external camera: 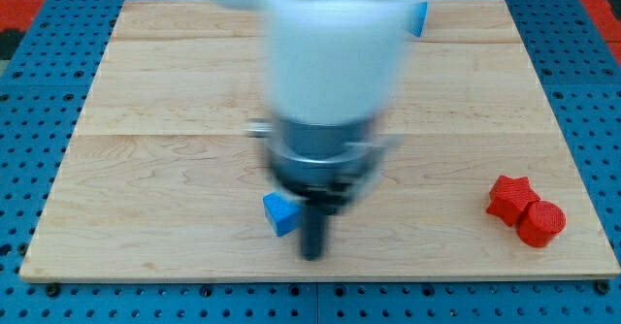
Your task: Slide the blue cube to the blue triangle
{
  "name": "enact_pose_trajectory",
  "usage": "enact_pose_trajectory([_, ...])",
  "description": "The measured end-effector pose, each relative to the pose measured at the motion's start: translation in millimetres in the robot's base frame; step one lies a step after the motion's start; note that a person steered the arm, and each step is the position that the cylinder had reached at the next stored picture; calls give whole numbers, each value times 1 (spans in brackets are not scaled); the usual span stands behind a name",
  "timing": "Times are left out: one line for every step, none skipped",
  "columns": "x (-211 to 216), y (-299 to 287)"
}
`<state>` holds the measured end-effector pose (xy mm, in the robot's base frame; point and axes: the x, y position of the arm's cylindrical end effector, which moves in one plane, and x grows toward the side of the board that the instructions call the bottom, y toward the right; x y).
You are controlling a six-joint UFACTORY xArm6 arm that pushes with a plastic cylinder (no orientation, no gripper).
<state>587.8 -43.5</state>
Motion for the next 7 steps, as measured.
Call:
enact_pose_trajectory([-33, -50])
enact_pose_trajectory([-68, 2])
enact_pose_trajectory([-85, 84])
enact_pose_trajectory([-48, 90])
enact_pose_trajectory([-57, 99])
enact_pose_trajectory([-105, 122])
enact_pose_trajectory([-140, 145])
